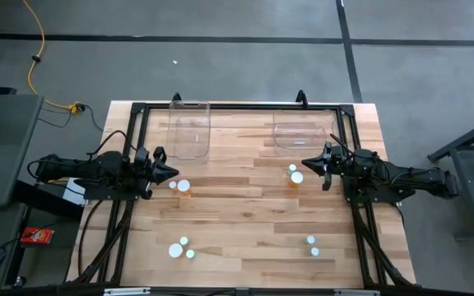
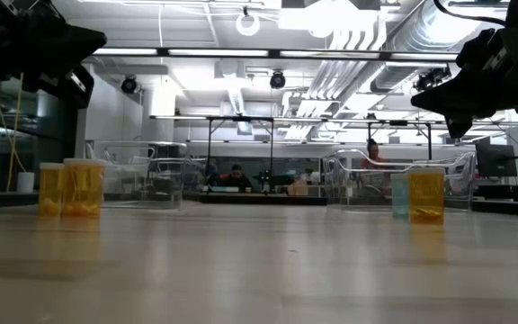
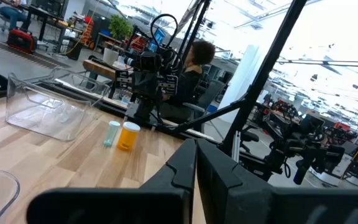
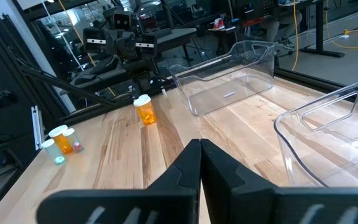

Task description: Pick and place medicine bottles into bin by pill shape (circle, oval)

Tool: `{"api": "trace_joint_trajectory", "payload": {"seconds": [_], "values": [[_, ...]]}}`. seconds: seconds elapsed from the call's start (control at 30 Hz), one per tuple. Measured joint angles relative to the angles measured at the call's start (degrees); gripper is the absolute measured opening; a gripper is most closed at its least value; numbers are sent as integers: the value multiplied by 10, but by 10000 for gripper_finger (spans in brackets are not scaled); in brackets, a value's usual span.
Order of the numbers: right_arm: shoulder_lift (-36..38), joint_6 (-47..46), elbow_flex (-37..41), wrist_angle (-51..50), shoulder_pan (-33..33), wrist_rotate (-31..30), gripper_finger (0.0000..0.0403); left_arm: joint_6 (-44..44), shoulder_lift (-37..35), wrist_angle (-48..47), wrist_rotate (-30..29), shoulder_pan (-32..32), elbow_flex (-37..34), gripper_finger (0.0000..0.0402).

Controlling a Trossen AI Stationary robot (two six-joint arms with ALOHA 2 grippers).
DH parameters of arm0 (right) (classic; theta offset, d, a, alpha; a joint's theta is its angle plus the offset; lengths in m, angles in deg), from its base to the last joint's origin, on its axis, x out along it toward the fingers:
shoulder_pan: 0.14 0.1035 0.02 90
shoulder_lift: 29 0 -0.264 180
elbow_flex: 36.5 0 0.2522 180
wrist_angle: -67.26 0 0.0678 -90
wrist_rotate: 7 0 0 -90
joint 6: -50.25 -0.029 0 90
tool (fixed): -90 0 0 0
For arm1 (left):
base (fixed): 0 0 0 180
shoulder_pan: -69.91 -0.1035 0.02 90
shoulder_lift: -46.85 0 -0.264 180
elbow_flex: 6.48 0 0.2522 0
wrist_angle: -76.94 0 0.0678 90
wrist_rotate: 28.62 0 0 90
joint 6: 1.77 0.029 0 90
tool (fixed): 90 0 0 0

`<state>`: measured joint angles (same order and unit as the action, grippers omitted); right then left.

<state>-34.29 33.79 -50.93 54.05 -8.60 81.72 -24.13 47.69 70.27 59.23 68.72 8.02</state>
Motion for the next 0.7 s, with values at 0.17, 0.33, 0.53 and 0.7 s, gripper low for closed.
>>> {"api": "trace_joint_trajectory", "payload": {"seconds": [0.17,0.33,0.53,0.7], "values": [[0,0,0,0,0,0,0,0,0,0,0,0,0,3],[0,0,0,0,0,0,0,-1,0,4,0,0,0,3],[0,0,0,0,0,0,0,-73,0,26,-26,0,0,3],[0,0,0,0,0,0,0,-145,17,149,-120,0,3,4]]}}
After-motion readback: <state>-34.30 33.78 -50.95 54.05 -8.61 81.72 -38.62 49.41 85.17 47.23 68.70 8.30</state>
